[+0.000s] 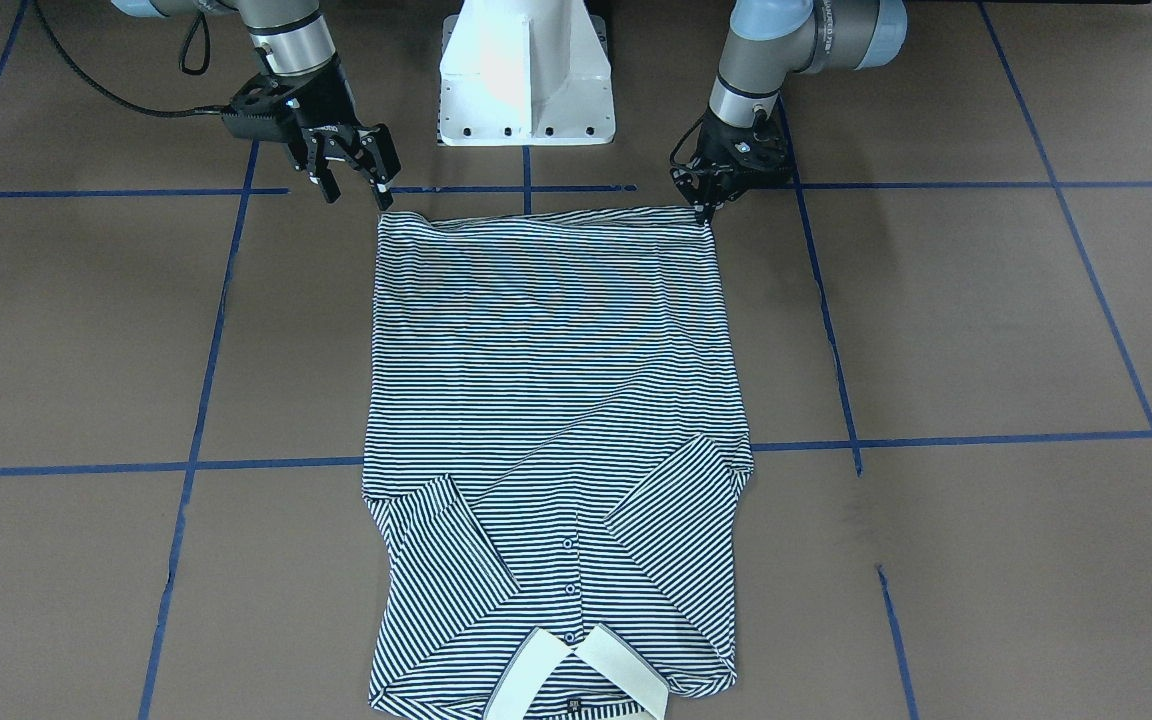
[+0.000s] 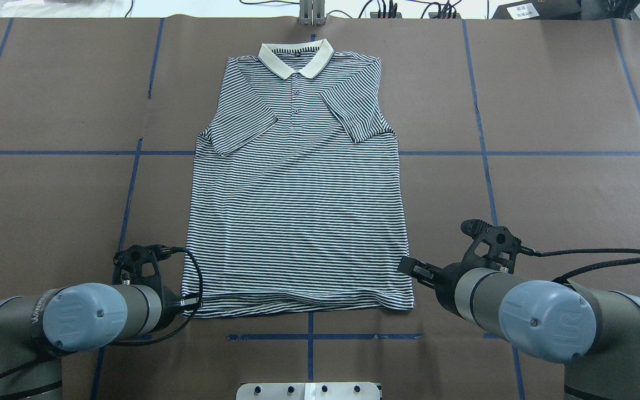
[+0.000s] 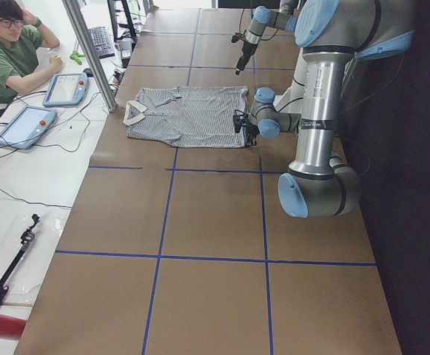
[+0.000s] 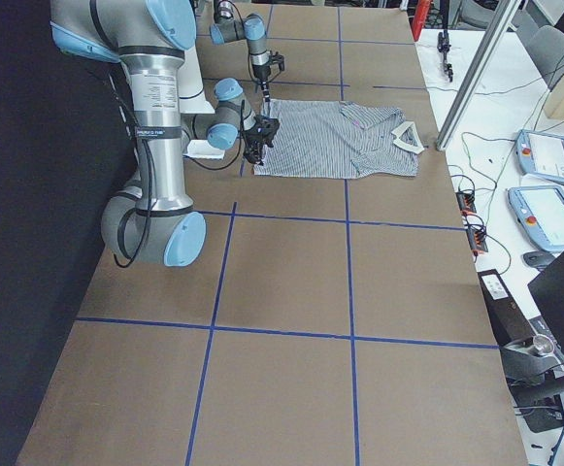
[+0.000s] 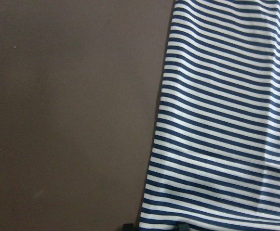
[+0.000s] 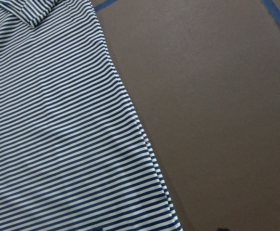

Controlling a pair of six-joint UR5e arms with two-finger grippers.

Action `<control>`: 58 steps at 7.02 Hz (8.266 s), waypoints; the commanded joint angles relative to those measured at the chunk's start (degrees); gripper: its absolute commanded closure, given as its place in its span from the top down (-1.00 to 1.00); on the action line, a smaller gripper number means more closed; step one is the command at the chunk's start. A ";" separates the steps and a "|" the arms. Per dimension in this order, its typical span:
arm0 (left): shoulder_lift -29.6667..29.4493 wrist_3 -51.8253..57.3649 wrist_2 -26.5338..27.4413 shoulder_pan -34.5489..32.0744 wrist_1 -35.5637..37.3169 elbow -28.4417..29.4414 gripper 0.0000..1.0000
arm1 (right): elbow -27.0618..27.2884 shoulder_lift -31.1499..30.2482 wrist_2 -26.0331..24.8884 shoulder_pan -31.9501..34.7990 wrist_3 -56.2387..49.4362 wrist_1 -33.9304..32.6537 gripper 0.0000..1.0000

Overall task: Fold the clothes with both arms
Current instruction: 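Grasp the two hem corners with the left and right grippers, then lift the hem with both grippers and fold it up toward the collar, then release the hem and raise both grippers away from the shirt, then lower the left gripper to the folded shirt's side edge and grasp it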

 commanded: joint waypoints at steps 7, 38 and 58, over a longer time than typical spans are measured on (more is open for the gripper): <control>-1.45 0.07 -0.27 0.00 0.07 -1.00 -1.00 | -6.30 4.73 -5.45 -7.26 6.31 -8.79 0.27; -26.50 30.65 -8.18 -30.76 4.22 27.27 -1.00 | -48.05 37.34 15.91 30.17 -17.42 0.44 -1.00; -8.04 16.86 -9.49 -14.95 -9.16 11.65 0.14 | -41.28 29.87 22.15 35.27 -38.69 0.70 1.00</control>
